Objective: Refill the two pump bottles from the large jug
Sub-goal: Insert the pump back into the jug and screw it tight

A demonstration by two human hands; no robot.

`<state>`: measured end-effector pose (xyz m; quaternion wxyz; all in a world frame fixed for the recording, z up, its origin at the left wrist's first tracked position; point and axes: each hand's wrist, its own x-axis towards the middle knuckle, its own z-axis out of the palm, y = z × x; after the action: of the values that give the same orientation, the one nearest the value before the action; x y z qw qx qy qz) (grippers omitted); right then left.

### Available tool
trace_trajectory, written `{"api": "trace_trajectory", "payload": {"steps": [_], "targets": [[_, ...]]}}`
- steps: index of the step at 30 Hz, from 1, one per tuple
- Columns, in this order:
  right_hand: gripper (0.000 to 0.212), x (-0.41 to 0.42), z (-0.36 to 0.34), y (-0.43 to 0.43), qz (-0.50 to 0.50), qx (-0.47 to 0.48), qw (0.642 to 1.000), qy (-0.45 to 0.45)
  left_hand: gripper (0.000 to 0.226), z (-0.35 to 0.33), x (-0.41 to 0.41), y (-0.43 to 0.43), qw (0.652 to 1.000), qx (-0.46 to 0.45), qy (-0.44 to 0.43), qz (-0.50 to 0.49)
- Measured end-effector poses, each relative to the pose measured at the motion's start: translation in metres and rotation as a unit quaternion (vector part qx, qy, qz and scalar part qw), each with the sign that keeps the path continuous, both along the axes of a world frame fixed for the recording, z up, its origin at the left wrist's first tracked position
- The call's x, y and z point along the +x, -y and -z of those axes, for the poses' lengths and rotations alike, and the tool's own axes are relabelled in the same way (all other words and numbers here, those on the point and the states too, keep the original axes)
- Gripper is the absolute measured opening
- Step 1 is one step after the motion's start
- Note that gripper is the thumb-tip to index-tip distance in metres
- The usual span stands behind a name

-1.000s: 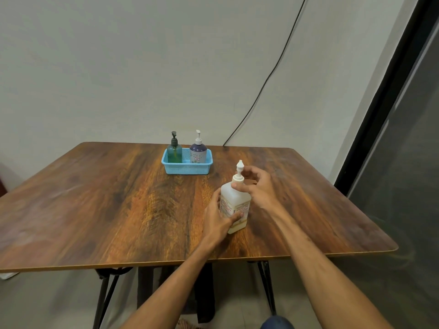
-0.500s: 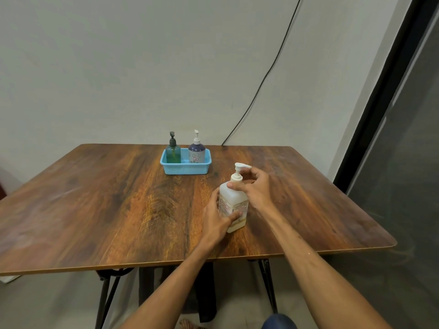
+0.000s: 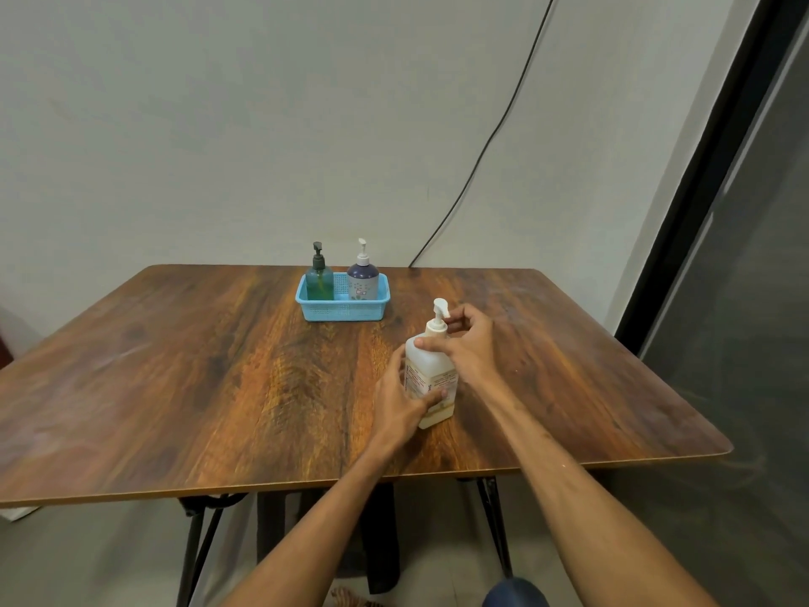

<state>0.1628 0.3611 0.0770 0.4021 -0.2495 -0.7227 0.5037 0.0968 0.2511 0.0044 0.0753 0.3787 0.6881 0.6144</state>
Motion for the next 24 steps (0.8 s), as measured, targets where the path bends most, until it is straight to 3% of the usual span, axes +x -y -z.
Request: {"api": "trace_trajectory", "payload": {"steps": [4,6,9,14,18,21,24], "targets": [[0.053,0.004,-0.001,-0.006,-0.050,0.004,0.998,0.023,0.079,0.000,0.000,0.001,1.000,0.001,0.001,0.003],[0.042,0.006,0.000,-0.008,-0.070,-0.007,0.997,0.020,0.078,0.001,-0.001,0.002,1.000,0.000,-0.003,-0.002],[0.037,0.005,0.000,-0.005,-0.033,-0.018,0.999,0.000,0.078,0.001,-0.002,0.001,1.000,0.003,-0.007,0.000],[0.060,0.000,-0.001,0.004,-0.002,0.004,1.000,-0.005,0.080,0.001,0.000,0.001,1.000,0.011,0.001,0.003],[0.048,0.004,-0.002,-0.003,-0.064,0.009,0.998,0.009,0.080,0.000,-0.002,0.001,1.000,0.005,0.000,-0.001],[0.036,0.003,-0.002,-0.001,-0.030,0.004,0.999,0.012,0.079,0.001,-0.003,0.000,1.000,0.001,-0.002,0.002],[0.047,-0.001,-0.002,0.006,0.008,0.009,1.000,-0.006,0.082,0.002,-0.003,0.000,1.000,0.003,-0.005,0.006]]}}
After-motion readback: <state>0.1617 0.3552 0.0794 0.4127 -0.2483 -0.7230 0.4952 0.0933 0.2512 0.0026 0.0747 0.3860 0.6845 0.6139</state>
